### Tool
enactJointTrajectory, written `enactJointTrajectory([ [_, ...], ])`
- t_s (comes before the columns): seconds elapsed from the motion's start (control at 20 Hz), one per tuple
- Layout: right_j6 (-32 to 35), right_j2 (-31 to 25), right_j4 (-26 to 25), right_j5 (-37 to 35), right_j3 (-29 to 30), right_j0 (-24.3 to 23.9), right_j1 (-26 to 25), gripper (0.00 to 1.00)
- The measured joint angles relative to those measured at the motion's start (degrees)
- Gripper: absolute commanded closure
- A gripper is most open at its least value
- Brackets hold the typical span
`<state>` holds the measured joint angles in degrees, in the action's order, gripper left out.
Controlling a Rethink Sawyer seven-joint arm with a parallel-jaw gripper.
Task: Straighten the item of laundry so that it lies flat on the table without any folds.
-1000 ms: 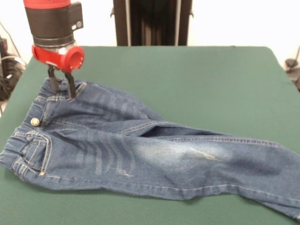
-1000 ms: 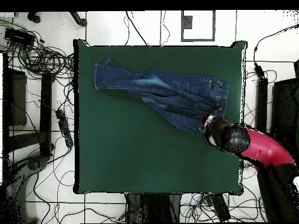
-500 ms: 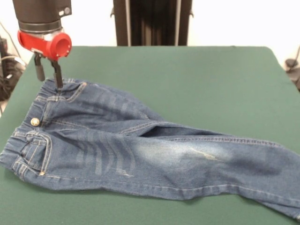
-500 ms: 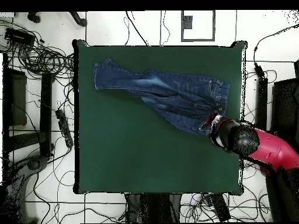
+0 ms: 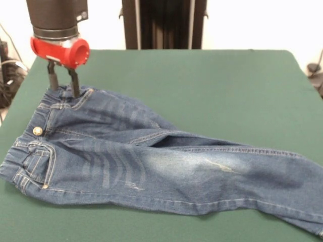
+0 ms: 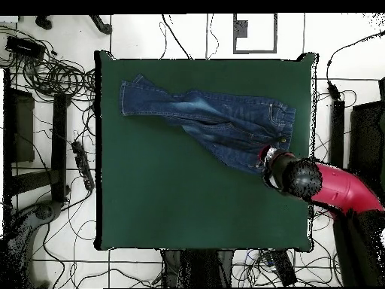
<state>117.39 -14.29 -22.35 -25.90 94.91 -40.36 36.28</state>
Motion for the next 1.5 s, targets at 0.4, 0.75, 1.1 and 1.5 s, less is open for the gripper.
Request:
enactJointTrajectory([
  [0.4, 0.0, -0.01, 0.08, 0.0, -0.02, 4.7, -0.01, 0.0],
  [0.75, 0.0, -0.02, 2.08, 0.0, -0.2, 9.92, -0.08, 0.0],
  [1.1, 0.0, 0.19, 4.27, 0.0, -1.72, 14.65, -1.69, 0.0],
  [1.5, 0.0, 0.46, 6.79, 1.4, -4.57, 19.84, -6.04, 0.0],
])
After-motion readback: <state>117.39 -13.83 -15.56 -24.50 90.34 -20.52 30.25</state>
